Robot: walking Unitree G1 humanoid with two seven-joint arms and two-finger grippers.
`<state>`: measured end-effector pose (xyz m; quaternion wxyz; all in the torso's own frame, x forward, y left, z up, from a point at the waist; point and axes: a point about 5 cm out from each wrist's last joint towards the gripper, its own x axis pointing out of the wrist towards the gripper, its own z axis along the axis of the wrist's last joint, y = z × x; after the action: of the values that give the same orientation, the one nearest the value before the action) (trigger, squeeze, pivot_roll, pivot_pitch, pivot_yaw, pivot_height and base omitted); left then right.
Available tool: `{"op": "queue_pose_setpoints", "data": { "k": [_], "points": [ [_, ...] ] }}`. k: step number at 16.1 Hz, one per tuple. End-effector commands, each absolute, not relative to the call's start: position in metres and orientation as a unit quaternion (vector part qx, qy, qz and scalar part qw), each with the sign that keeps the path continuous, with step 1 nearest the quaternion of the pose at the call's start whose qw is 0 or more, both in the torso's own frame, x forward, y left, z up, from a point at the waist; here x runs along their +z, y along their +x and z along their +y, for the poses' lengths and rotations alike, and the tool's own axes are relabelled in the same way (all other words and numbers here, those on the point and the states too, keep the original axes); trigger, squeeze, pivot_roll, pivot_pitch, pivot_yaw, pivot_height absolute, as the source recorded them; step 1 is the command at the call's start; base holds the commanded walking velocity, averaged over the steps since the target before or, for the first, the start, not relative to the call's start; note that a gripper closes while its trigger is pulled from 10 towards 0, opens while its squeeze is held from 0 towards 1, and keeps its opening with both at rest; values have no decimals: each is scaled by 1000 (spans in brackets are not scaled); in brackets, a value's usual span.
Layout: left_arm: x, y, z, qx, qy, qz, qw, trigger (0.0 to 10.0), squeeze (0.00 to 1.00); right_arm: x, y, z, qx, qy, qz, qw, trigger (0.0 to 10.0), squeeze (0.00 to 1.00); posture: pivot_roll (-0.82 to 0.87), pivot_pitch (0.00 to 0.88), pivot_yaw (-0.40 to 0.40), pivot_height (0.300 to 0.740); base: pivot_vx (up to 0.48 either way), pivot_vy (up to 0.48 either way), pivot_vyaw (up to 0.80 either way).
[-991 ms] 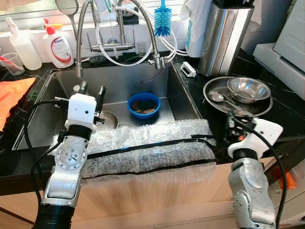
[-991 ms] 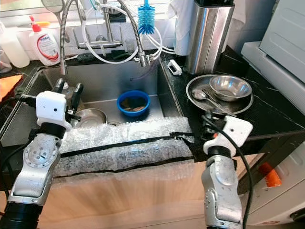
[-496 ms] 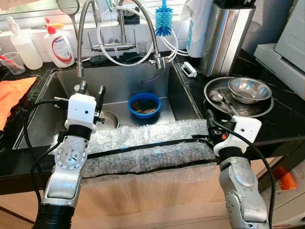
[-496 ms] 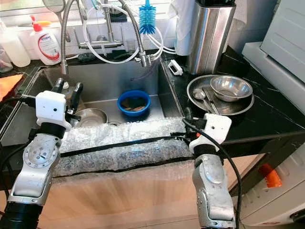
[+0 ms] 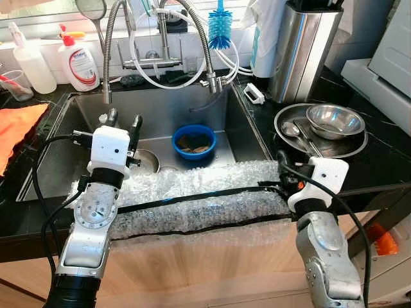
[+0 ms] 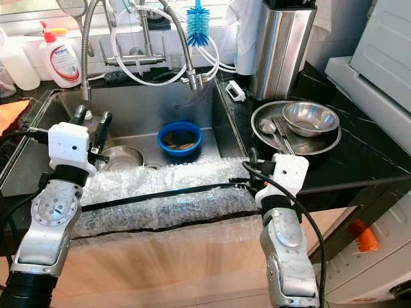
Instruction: Kitchen organization
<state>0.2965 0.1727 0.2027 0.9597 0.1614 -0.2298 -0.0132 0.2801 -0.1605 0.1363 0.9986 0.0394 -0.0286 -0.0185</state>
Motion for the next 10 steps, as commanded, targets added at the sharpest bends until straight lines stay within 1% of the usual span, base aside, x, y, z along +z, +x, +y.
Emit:
{"op": "queue_pose_setpoints", "data": {
  "k": [1, 3, 6, 10],
  "points": [
    [205, 298, 173, -10, 174, -234, 957, 10000, 0, 132, 279, -158, -10, 39, -14, 999, 10000, 0, -72, 0, 6, 740, 0, 0, 0],
    [205, 298, 173, -10, 174, -234, 956, 10000, 0, 131, 279, -158, -8, 39, -11, 999, 10000, 0, -71, 0, 6, 740, 0, 0, 0],
    [204, 298, 171, -13, 175, -234, 956, 10000, 0, 123, 275, -165, -43, 31, 14, 999, 10000, 0, -72, 0, 6, 740, 0, 0, 0],
    [205, 298, 171, -14, 176, -236, 956, 10000, 0, 126, 276, -169, -56, 40, 8, 998, 10000, 0, -71, 0, 5, 740, 0, 0, 0]
  ]
}}
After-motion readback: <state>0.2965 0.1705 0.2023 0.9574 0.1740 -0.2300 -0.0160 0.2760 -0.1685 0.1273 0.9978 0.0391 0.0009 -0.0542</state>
